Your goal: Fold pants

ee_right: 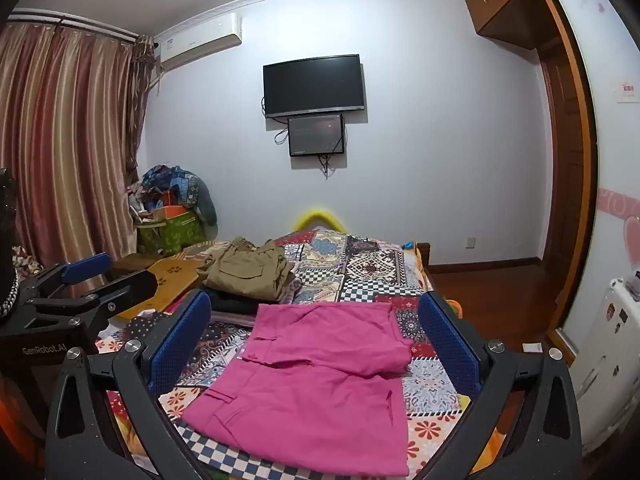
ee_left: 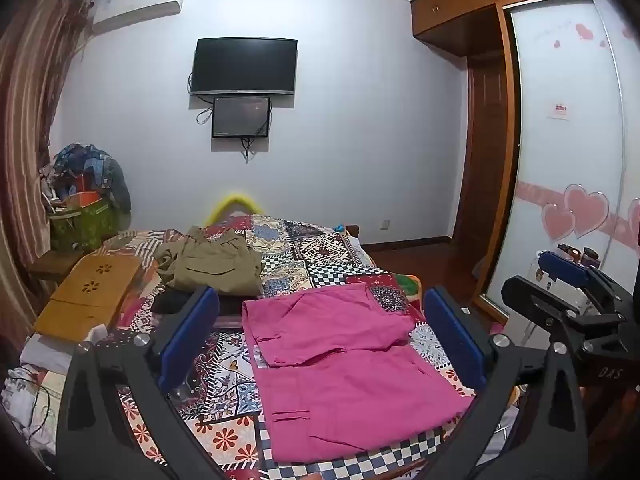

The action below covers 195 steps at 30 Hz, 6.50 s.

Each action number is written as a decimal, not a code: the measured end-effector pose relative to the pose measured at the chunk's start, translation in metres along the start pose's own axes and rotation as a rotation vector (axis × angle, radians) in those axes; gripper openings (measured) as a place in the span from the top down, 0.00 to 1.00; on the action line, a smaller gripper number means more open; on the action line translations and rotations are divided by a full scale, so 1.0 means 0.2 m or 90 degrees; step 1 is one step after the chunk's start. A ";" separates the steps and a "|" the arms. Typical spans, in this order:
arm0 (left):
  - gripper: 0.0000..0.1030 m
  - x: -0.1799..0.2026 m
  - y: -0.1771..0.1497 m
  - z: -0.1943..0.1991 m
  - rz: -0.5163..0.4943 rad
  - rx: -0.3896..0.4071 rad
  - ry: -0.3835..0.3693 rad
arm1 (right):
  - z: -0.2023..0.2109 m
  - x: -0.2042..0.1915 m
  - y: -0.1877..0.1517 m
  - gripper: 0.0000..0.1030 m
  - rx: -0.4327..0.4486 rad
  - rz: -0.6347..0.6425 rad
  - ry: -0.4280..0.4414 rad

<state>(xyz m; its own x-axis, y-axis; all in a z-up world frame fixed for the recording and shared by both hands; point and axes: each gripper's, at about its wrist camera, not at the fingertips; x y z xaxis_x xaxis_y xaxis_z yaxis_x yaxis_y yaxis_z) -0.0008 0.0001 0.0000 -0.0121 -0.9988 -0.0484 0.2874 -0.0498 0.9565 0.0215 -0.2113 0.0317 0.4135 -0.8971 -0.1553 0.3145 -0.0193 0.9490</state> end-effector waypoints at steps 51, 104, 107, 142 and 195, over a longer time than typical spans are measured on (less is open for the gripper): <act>0.00 0.02 -0.02 -0.01 -0.009 -0.007 0.012 | -0.02 0.00 -0.03 0.00 -0.007 -0.002 0.003; 0.00 -0.20 -0.04 -0.48 0.018 -0.091 0.022 | -0.37 0.22 0.01 0.00 -0.061 0.021 -0.036; 0.00 -0.30 -0.05 -0.64 0.034 -0.115 0.042 | -0.48 0.31 0.03 0.00 -0.077 0.024 -0.046; 0.73 -0.62 -0.52 -1.95 0.018 -0.390 -0.010 | -1.81 0.84 -0.29 0.70 -0.403 0.007 0.047; 0.76 -0.63 -0.64 -2.16 0.027 -0.405 -0.077 | -2.11 0.84 -0.38 0.89 -0.434 -0.010 0.144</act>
<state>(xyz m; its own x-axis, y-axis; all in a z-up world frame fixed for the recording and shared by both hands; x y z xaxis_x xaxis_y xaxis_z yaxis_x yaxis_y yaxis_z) 0.3773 0.1330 -0.2409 -0.0849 -0.9949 0.0546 0.8011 -0.0356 0.5975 0.4276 -0.1750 -0.1822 0.5481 -0.7841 -0.2911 0.7552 0.3142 0.5753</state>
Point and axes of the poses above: each gripper's, at about its wrist camera, not at the fingertips, and z roughly against the way its jaws point, x to its right, y to its top, and after that the axes turned 6 degrees about -z, right-handed
